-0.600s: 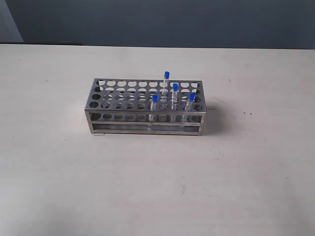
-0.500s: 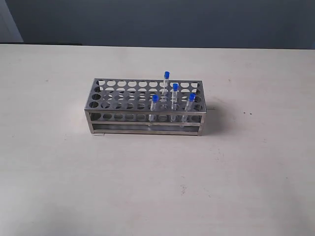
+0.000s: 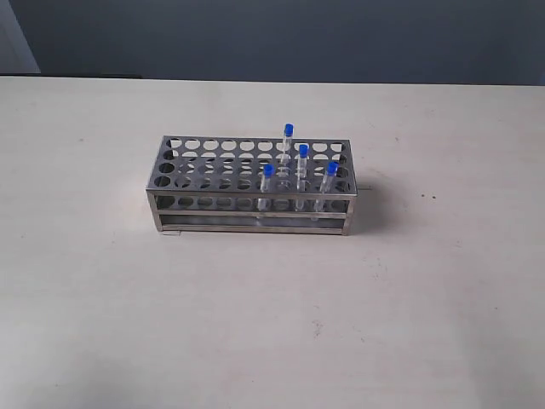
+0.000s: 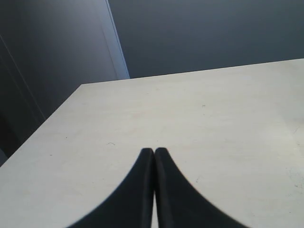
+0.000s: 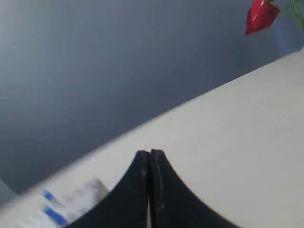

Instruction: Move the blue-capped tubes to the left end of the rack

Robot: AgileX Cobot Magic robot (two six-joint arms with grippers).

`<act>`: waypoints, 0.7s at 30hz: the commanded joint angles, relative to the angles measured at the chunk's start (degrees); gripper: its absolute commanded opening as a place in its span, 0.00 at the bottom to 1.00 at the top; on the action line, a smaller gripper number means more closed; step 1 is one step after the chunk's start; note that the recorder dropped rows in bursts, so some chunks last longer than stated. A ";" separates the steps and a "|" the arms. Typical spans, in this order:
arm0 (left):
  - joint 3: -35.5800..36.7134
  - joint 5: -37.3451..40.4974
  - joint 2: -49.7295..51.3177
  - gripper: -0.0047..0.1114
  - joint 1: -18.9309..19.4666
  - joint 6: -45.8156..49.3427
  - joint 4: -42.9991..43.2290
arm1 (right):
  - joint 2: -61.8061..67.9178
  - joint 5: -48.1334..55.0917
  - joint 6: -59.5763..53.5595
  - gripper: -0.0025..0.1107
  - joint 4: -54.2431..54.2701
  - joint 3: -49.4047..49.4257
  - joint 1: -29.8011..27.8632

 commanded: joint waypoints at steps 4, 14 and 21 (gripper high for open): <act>-0.11 -0.78 0.26 0.04 -0.37 -0.20 0.10 | -0.32 -10.82 10.61 0.02 27.74 0.11 0.13; -0.11 -0.78 0.26 0.04 -0.37 -0.20 0.10 | -0.32 -13.55 10.51 0.02 27.62 0.11 0.13; -0.11 -0.78 0.26 0.04 -0.37 -0.20 0.10 | -0.32 -22.02 10.68 0.02 27.62 0.11 0.13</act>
